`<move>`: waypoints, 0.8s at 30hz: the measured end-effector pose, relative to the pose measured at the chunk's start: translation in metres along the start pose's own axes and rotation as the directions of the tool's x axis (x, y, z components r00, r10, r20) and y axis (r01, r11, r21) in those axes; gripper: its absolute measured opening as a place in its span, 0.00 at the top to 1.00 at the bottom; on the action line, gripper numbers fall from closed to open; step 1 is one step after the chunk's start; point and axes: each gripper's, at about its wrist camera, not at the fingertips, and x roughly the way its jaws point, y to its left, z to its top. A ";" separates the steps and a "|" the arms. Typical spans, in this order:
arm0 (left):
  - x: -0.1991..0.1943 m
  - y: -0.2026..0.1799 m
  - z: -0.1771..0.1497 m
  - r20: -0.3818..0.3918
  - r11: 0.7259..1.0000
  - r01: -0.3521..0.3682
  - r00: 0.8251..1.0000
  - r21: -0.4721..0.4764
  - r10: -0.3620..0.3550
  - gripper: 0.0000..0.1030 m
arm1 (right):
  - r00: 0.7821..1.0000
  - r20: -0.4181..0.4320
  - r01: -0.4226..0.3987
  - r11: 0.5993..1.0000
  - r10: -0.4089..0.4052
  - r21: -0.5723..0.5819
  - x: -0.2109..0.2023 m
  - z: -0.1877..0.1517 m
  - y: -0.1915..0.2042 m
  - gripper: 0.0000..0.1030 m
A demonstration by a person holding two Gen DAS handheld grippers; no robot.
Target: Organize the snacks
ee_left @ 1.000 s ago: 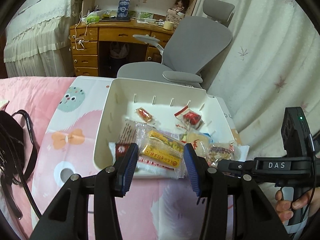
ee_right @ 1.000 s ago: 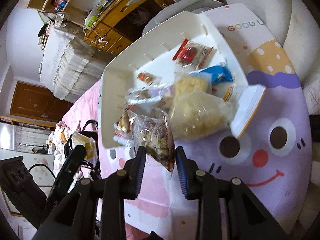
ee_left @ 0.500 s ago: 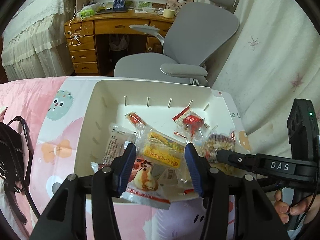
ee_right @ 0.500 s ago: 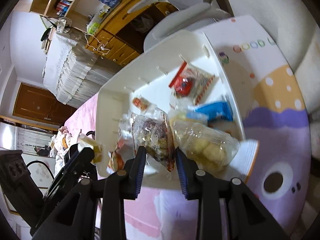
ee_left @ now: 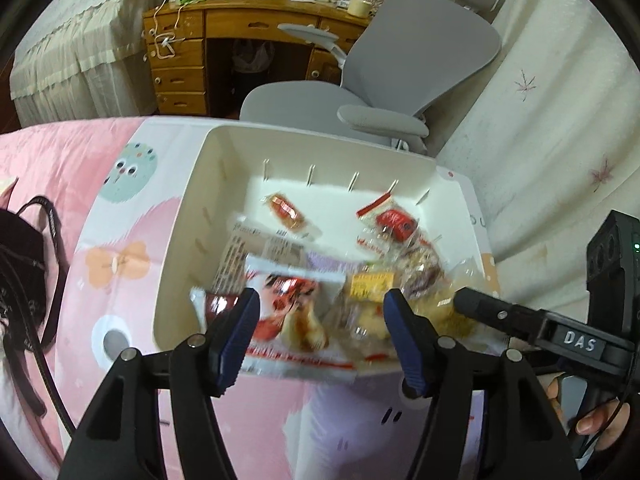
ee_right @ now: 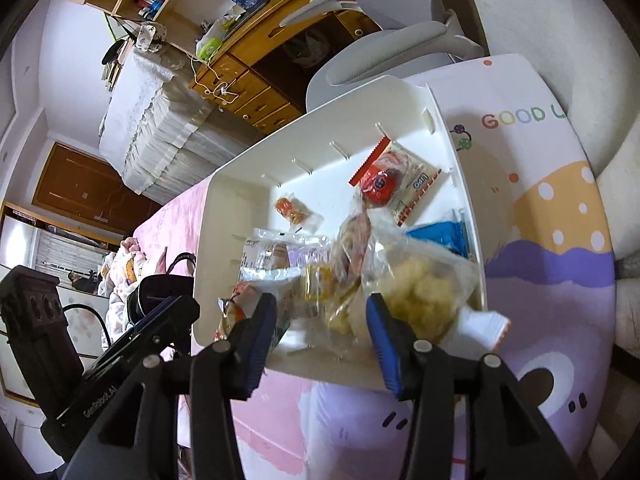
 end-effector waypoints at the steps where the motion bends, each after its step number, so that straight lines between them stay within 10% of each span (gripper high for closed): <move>1: -0.003 0.002 -0.005 -0.012 1.000 -0.004 1.000 0.002 0.004 0.38 | 1.000 0.004 0.010 1.000 -0.010 0.003 -0.004 -0.006 0.001 0.48; 24: -0.140 0.058 -0.096 -0.082 0.999 -0.031 0.996 0.036 0.034 0.33 | 0.947 0.062 0.320 0.935 -0.314 -0.155 -0.086 -0.174 0.080 0.07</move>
